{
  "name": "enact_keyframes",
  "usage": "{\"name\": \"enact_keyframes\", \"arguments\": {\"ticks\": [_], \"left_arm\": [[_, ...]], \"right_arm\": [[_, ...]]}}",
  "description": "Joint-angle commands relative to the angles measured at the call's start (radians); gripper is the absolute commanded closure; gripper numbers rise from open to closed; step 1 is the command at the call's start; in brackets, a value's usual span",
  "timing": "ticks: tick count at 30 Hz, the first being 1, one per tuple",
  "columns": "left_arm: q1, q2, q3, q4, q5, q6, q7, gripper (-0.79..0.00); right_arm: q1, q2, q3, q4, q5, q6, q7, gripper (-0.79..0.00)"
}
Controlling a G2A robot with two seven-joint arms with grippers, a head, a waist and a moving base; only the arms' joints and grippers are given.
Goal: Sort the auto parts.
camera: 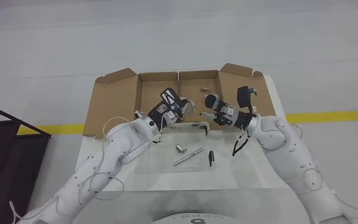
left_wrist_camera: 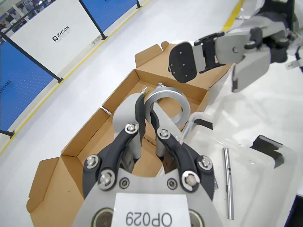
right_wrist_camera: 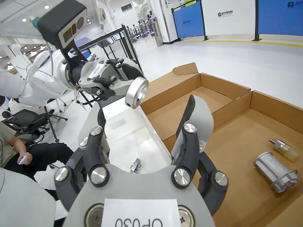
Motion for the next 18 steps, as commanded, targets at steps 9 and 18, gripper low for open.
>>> {"name": "enact_keyframes", "arguments": {"ticks": [9, 18], "left_arm": [[-0.013, -0.020, 0.022, 0.011, 0.070, 0.001, -0.010, 0.000], [-0.002, -0.031, 0.018, 0.007, 0.152, 0.020, 0.004, 0.000]], "right_arm": [[0.038, -0.012, -0.043, -0.002, -0.012, 0.100, 0.028, -0.428], [0.043, -0.015, -0.058, 0.004, -0.005, 0.101, 0.055, -0.388]]}}
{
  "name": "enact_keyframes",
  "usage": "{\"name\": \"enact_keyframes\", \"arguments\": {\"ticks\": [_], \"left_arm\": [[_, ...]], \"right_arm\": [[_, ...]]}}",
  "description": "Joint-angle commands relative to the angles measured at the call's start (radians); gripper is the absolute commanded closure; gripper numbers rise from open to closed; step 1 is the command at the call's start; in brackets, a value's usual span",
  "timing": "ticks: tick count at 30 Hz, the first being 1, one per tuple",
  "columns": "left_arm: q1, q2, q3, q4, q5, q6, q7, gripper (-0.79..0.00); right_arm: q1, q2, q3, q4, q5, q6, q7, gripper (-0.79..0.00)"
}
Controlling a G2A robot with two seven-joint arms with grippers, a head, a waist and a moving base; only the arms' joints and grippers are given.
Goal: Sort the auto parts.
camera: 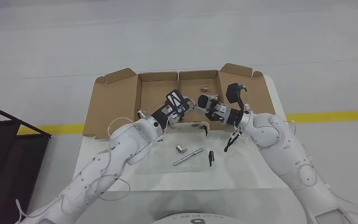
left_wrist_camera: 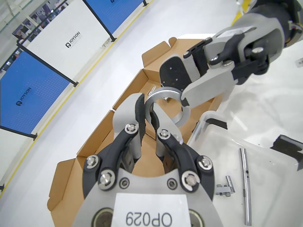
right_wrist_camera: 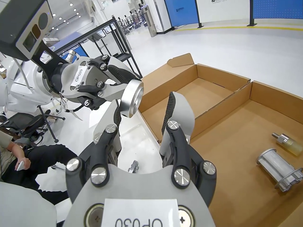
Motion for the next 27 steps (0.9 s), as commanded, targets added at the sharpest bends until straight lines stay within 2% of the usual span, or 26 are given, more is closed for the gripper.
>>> {"name": "enact_keyframes", "arguments": {"ticks": [1, 8, 12, 19, 21, 22, 27], "left_arm": [[0.002, -0.003, 0.001, 0.000, 0.014, 0.000, 0.000, 0.000], [0.005, -0.013, -0.002, 0.008, 0.033, -0.010, 0.003, 0.000], [0.007, -0.018, -0.003, 0.012, 0.040, -0.020, 0.003, 0.000], [0.008, -0.026, -0.005, 0.019, 0.050, -0.048, 0.008, 0.000], [0.009, -0.029, -0.006, 0.021, 0.052, -0.057, 0.009, 0.000], [0.010, -0.030, -0.007, 0.021, 0.052, -0.059, 0.011, 0.000], [0.014, -0.035, -0.013, 0.021, 0.058, -0.065, 0.014, 0.000]], "right_arm": [[0.001, 0.000, -0.003, 0.000, 0.007, -0.003, 0.010, -0.388], [0.005, -0.001, -0.011, 0.000, 0.029, -0.013, 0.038, -0.366], [0.006, -0.001, -0.013, -0.002, 0.033, -0.013, 0.046, -0.320], [0.006, -0.002, -0.015, -0.003, 0.037, -0.010, 0.045, -0.197], [0.006, -0.002, -0.016, -0.003, 0.039, -0.011, 0.045, -0.031], [0.006, -0.003, -0.016, -0.002, 0.041, -0.012, 0.045, 0.000], [0.008, -0.003, -0.016, 0.002, 0.047, -0.013, 0.048, 0.000]]}}
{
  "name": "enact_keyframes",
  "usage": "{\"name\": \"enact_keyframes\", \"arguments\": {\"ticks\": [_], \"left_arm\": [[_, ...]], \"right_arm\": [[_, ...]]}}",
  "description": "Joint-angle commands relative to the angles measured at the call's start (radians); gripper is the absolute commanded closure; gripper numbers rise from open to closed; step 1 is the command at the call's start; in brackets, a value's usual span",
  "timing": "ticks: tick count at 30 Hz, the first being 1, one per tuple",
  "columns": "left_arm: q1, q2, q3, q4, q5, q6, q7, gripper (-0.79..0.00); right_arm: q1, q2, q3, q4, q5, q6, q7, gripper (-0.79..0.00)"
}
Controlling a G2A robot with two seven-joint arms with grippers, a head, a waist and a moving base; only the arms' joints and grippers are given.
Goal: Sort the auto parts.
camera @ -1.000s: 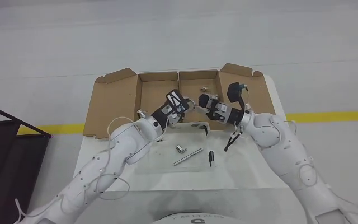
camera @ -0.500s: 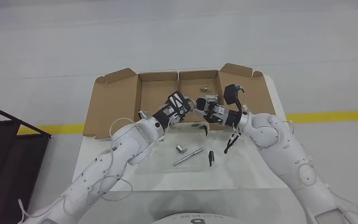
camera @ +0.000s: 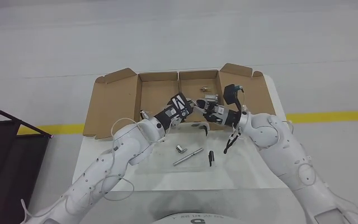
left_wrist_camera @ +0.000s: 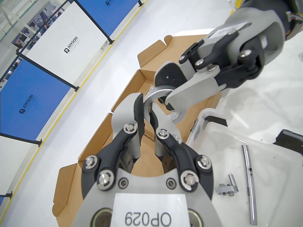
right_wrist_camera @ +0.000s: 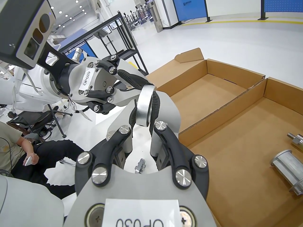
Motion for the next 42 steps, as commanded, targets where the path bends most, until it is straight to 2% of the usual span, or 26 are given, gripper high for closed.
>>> {"name": "enact_keyframes", "arguments": {"ticks": [1, 3, 4, 5, 6, 10, 17, 21, 25, 31, 35, 42], "left_arm": [[0.003, -0.002, -0.004, -0.001, 0.001, 0.000, 0.002, 0.000], [0.006, -0.004, -0.009, -0.003, -0.002, 0.001, 0.006, -0.009], [0.008, -0.005, -0.012, -0.004, -0.004, 0.002, 0.007, -0.163], [0.010, -0.006, -0.015, -0.005, -0.005, 0.003, 0.008, -0.369], [0.012, -0.006, -0.018, -0.007, -0.006, 0.005, 0.010, -0.785], [0.023, -0.009, -0.034, -0.012, -0.011, 0.009, 0.018, -0.785], [0.049, -0.010, -0.068, -0.024, -0.024, 0.016, 0.042, -0.785], [0.064, -0.013, -0.083, -0.025, -0.049, 0.024, 0.075, -0.785], [0.078, -0.016, -0.103, -0.021, -0.074, 0.037, 0.105, -0.785], [0.085, -0.017, -0.113, -0.021, -0.083, 0.043, 0.117, -0.785], [0.085, -0.017, -0.113, -0.021, -0.083, 0.043, 0.117, -0.785], [0.085, -0.017, -0.113, -0.021, -0.083, 0.043, 0.117, -0.785]], "right_arm": [[0.001, 0.000, 0.001, 0.002, 0.002, -0.001, 0.002, 0.000], [0.001, 0.000, 0.001, 0.003, 0.002, -0.003, 0.003, 0.000], [0.001, 0.000, 0.002, 0.004, 0.002, -0.003, 0.003, 0.000], [0.001, 0.000, 0.003, 0.005, 0.001, -0.003, 0.002, 0.000], [0.002, 0.000, 0.004, 0.006, 0.001, -0.004, 0.001, 0.000], [0.007, 0.000, 0.015, 0.026, -0.008, 0.012, -0.019, 0.000], [0.040, -0.002, 0.062, 0.141, 0.024, 0.043, -0.087, 0.000], [0.059, -0.008, 0.070, 0.170, -0.022, 0.111, -0.147, 0.000], [0.112, -0.028, 0.010, 0.201, -0.125, 0.245, -0.185, 0.000], [0.224, -0.080, -0.157, 0.317, -0.323, 0.471, -0.210, 0.000], [0.268, -0.111, -0.221, 0.397, -0.344, 0.500, -0.243, 0.000], [0.310, -0.140, -0.253, 0.488, -0.344, 0.512, -0.272, 0.000]]}}
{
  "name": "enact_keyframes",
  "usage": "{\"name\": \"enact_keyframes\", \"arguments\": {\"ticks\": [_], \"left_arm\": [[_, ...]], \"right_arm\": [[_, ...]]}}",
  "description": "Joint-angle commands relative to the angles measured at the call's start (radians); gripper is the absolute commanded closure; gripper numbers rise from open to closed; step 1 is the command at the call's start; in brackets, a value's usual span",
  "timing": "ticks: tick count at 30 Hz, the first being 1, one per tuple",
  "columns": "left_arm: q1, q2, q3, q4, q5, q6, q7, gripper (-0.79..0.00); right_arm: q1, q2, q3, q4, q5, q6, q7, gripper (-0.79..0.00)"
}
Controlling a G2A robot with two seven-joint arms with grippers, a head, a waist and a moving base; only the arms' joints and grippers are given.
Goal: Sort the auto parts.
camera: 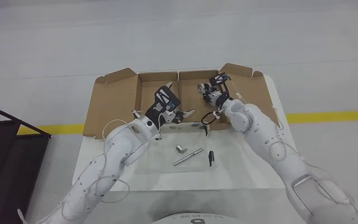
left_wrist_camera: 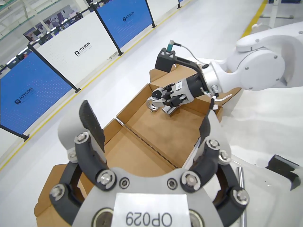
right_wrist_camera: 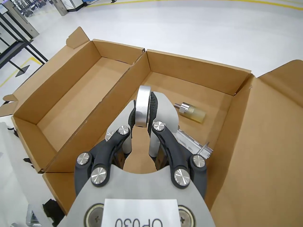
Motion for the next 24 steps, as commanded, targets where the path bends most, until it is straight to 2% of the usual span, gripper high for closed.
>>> {"name": "enact_keyframes", "arguments": {"ticks": [1, 4, 5, 7, 15, 19, 24], "left_arm": [[0.000, 0.000, 0.000, 0.000, 0.000, 0.000, 0.000, -0.785], [0.000, 0.000, 0.000, 0.000, 0.000, 0.000, 0.000, -0.785], [0.000, 0.000, 0.000, 0.000, 0.000, 0.000, 0.000, -0.785], [0.000, 0.000, 0.000, 0.000, 0.000, 0.000, 0.000, -0.785], [0.000, 0.000, 0.000, 0.000, 0.000, 0.000, 0.000, -0.785], [0.000, 0.000, 0.000, 0.000, 0.000, 0.000, 0.000, -0.785], [0.000, 0.000, 0.000, 0.000, 0.000, 0.000, 0.000, -0.785]], "right_arm": [[0.007, -0.006, -0.003, 0.017, 0.002, -0.001, -0.005, -0.006], [0.014, -0.012, -0.002, 0.034, 0.005, -0.006, -0.009, -0.120], [0.016, -0.013, -0.001, 0.038, 0.005, -0.009, -0.010, -0.135], [0.017, -0.015, 0.004, 0.043, 0.006, -0.012, -0.014, -0.228], [-0.002, -0.008, 0.055, 0.041, 0.026, -0.074, -0.022, -0.314], [-0.039, 0.019, 0.139, 0.024, 0.143, -0.308, 0.012, -0.283], [-0.096, 0.065, 0.280, 0.023, 0.315, -0.609, 0.085, -0.296]]}}
